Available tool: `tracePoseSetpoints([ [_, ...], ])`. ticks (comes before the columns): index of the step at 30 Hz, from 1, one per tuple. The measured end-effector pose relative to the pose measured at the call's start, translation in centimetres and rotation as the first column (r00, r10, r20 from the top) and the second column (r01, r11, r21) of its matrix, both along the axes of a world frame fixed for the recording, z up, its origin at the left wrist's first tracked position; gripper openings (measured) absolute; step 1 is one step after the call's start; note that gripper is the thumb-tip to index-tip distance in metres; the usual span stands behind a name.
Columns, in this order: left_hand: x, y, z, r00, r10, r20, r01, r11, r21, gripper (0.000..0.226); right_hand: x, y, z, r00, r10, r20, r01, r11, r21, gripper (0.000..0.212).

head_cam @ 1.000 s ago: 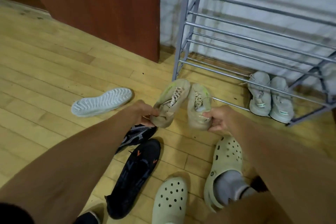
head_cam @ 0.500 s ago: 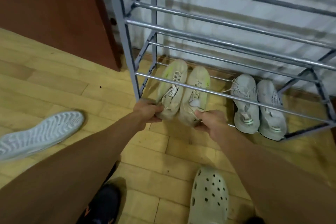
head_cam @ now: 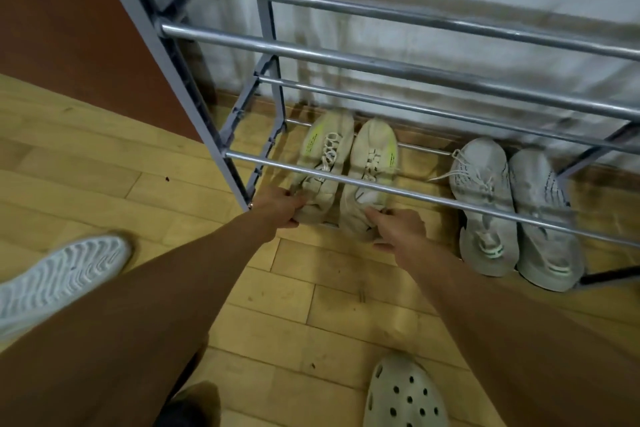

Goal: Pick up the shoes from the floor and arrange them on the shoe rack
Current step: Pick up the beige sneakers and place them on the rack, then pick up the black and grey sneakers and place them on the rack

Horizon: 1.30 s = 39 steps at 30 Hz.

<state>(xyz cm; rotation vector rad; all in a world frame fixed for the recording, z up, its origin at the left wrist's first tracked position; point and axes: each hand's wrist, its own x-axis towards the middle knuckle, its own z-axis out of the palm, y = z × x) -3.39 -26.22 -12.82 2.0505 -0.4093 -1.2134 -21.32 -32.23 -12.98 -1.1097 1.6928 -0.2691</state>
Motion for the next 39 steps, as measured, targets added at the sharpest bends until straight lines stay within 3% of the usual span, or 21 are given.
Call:
tracePoseSetpoints([
  [4, -0.6, 0.9, 1.3, 0.999, -0.038, -0.004, 0.038, 0.997, 0.06, 0.028, -0.1, 0.8, 1.6, 0.993, 0.092, -0.069, -0.092, 0.996, -0.004, 0.038],
  [9, -0.7, 5.0, 4.5, 0.992, -0.118, -0.037, 0.12, 0.99, 0.078, 0.047, 0.4, 3.4, 5.0, 0.962, 0.22, -0.163, -0.225, 0.974, -0.017, 0.028],
  [17, 1.9, 18.4, 11.4, 0.962, -0.268, 0.056, 0.265, 0.962, 0.058, 0.051, 4.0, 13.4, 13.2, 0.868, 0.488, -0.096, -0.493, 0.87, -0.033, 0.033],
  [23, 4.3, 31.0, 13.6, 0.902, -0.377, 0.212, 0.331, 0.917, 0.223, 0.054, 7.3, 23.2, 17.0, 0.784, 0.62, -0.036, -0.62, 0.784, 0.021, 0.033],
  [33, 5.3, 44.7, 11.4, 0.896, -0.366, 0.251, 0.268, 0.897, 0.35, 0.041, 11.2, 33.9, 16.7, 0.685, 0.728, 0.036, -0.728, 0.682, 0.074, 0.036],
  [39, 7.7, 43.8, 8.0, 0.765, -0.53, 0.366, 0.33, 0.811, 0.483, 0.057, 10.7, 32.6, 13.2, 0.622, 0.783, -0.013, -0.778, 0.62, 0.101, 0.034],
])
